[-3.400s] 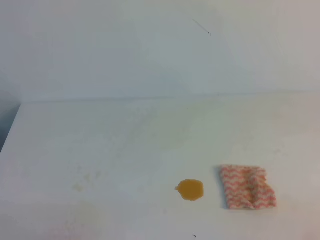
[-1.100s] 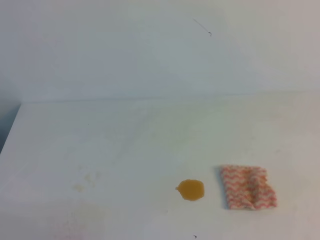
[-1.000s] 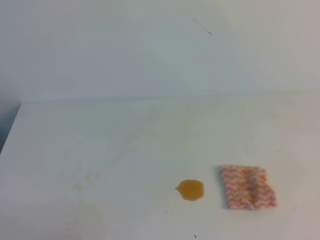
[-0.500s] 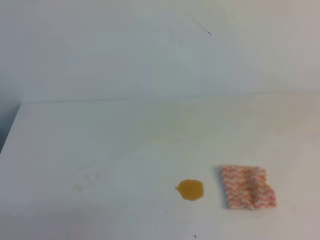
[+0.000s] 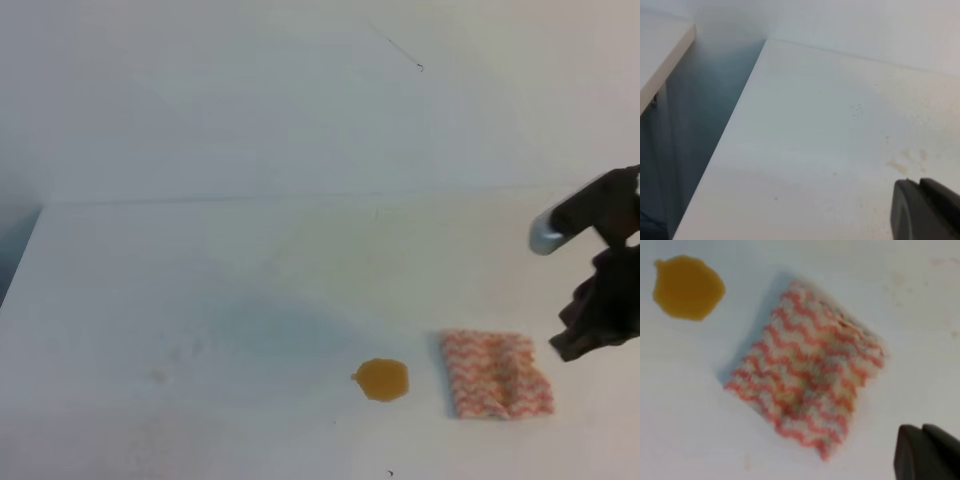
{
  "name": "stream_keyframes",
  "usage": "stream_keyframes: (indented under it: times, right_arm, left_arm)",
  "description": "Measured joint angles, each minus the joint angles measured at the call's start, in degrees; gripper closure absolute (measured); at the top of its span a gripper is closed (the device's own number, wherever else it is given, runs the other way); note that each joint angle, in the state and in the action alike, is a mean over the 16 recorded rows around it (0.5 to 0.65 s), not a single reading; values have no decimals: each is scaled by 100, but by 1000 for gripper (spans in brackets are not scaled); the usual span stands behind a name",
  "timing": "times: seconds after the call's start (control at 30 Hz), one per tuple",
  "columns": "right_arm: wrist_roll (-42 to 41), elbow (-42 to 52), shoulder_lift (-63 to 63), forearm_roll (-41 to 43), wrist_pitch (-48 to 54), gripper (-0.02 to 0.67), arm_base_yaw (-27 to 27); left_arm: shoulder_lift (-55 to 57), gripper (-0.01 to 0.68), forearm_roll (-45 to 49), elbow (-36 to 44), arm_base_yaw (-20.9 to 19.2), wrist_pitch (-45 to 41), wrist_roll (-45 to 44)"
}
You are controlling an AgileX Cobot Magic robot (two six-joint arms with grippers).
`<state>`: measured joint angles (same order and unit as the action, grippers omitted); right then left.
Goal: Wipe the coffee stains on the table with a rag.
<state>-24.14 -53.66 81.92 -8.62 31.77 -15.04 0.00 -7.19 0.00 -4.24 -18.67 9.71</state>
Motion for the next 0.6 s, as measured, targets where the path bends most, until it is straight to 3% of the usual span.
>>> stream_keyframes:
  times: [0.23, 0.43, 0.6]
  right_arm:
    - [543, -10, 985, 554, -570, 420, -716]
    - [592, -54, 1512, 301, -809, 253, -831]
    - [484, -133, 1838, 83, -877, 184, -832]
  left_arm:
    - [0, 674, -2, 0, 0, 0, 2]
    - [0, 674, -6, 0, 0, 0, 6]
    - [0, 674, -10, 0, 0, 0, 10]
